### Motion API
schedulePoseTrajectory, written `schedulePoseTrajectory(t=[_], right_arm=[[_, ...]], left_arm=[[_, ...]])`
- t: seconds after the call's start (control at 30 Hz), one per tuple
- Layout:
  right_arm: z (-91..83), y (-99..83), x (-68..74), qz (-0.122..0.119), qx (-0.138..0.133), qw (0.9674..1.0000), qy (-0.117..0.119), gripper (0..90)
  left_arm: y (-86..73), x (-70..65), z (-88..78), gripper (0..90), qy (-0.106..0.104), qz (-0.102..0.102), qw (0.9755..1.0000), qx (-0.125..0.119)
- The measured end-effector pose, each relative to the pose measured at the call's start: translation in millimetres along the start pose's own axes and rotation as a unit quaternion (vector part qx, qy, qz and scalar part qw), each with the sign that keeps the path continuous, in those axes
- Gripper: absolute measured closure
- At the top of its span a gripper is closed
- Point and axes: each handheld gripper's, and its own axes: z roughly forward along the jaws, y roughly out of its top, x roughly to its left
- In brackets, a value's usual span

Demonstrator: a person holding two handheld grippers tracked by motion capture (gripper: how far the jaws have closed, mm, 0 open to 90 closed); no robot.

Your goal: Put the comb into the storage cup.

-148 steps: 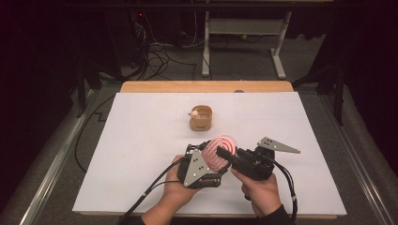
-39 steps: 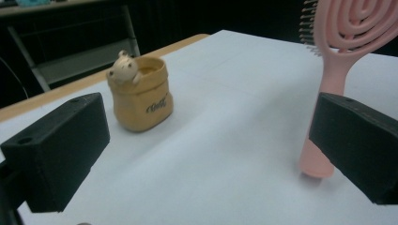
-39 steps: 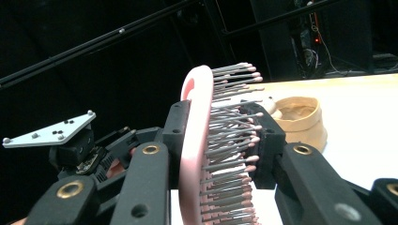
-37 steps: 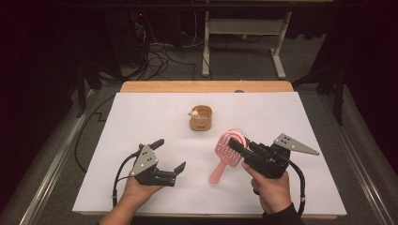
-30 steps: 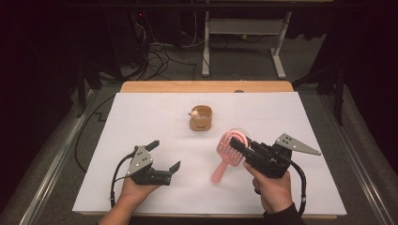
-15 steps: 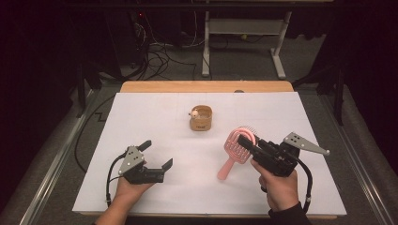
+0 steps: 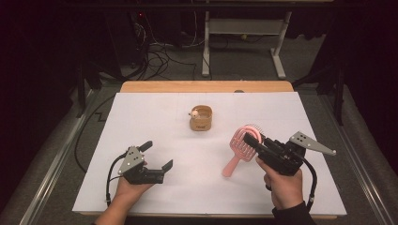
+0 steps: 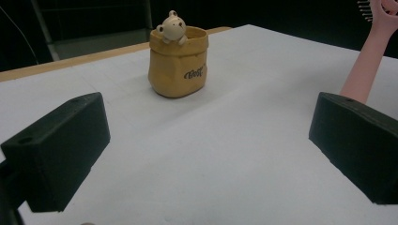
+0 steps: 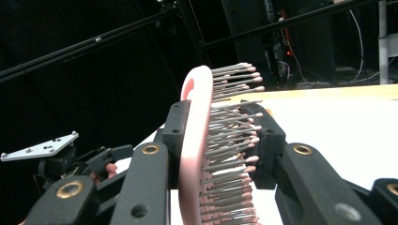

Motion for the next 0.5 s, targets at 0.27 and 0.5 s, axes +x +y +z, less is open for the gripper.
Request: schedulePoseTrajectory(t=[0.27, 0.5], right_arm=[[-3.5, 1.3, -3.8, -0.007, -0.005, 0.9999, -0.012, 66.8], [-6.7, 3.4, -6.2, -0.016, -0.010, 0.9995, -0.026, 66.8]], left_arm=[[0.4, -1.3, -1.2, 0.0, 0.000, 0.006, 1.0000, -0.007], [0.4, -0.2, -2.1, 0.0, -0.001, 0.003, 1.0000, -0.009]])
